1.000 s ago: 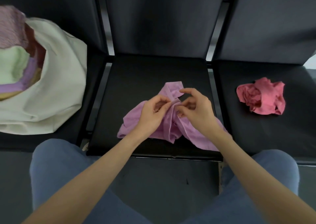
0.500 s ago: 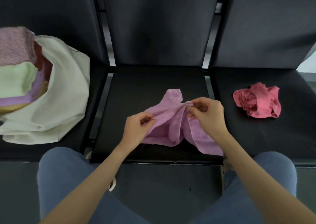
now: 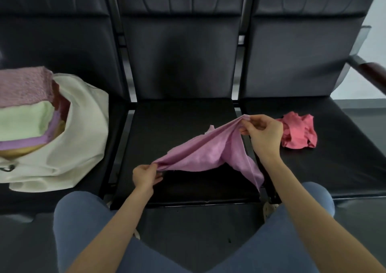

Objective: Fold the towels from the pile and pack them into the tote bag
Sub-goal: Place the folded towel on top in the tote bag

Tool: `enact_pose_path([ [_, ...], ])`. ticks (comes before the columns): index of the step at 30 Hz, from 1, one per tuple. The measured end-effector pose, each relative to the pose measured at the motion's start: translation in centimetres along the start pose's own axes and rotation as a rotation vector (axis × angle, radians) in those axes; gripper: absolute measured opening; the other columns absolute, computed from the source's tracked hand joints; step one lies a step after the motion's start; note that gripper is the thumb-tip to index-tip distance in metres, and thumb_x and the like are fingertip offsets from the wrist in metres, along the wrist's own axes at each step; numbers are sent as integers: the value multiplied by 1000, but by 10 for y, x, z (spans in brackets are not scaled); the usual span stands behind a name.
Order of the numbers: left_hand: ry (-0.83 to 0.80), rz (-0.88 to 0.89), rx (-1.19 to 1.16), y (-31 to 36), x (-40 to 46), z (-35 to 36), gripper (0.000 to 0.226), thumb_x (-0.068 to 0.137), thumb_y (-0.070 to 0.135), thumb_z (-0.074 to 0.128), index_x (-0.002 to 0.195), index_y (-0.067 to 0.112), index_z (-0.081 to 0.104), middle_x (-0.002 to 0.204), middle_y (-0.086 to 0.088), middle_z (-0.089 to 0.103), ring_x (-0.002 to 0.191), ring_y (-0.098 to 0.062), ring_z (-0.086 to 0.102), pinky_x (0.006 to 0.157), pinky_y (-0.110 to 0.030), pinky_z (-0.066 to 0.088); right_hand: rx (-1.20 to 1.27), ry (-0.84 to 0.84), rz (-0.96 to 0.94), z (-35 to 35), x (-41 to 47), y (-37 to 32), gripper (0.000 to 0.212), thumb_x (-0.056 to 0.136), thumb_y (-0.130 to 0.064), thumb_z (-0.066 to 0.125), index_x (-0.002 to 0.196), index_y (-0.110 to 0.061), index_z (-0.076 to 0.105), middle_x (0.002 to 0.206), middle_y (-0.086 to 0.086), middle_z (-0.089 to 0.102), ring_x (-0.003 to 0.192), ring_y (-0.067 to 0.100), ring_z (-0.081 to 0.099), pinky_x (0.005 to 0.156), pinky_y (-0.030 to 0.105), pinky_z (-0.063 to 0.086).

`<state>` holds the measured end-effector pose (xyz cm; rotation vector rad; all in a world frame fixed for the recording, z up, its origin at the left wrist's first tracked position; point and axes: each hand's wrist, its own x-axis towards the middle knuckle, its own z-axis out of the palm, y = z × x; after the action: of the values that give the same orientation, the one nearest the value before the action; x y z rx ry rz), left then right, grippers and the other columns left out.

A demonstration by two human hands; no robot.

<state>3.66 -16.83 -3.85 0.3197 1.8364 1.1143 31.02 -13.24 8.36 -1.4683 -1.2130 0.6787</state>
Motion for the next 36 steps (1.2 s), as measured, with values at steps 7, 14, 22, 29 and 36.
enact_pose_path([
  [7,-318,-408,-593,28,-26,7,9,96,7,52,102,5,58,99,-16,62,87,-27,61,82,-39,51,33,32,32,-7,-8,-12,8,86,-5,68,90,-12,70,74,-1,70,63,8,68,65,18,56],
  [14,-530,-300,-391,45,-46,-10,23,88,-11,55,109,-3,59,111,-21,64,108,-30,63,99,-44,48,89,50,68,-10,-15,-22,7,86,-6,68,90,-12,70,75,1,71,67,14,70,70,24,57],
  [22,14,352,190,84,-39,-22,12,80,-5,70,77,4,64,90,-18,69,80,-23,69,72,-33,58,154,170,-22,-31,-7,-38,13,86,-5,67,80,-16,68,71,3,70,65,15,69,70,31,59],
  [29,223,979,451,164,-61,-42,9,85,14,66,91,8,68,85,-5,66,79,-18,63,67,-29,50,155,291,-91,-36,-6,-58,8,90,-14,64,95,-9,68,83,5,70,75,16,68,74,26,56],
  [36,136,1000,-67,219,-91,-47,12,83,16,59,82,24,68,81,-4,69,69,-23,70,59,-40,59,69,411,-105,-40,6,-79,7,91,-22,63,91,-15,62,102,3,48,72,-1,46,68,-2,37],
])
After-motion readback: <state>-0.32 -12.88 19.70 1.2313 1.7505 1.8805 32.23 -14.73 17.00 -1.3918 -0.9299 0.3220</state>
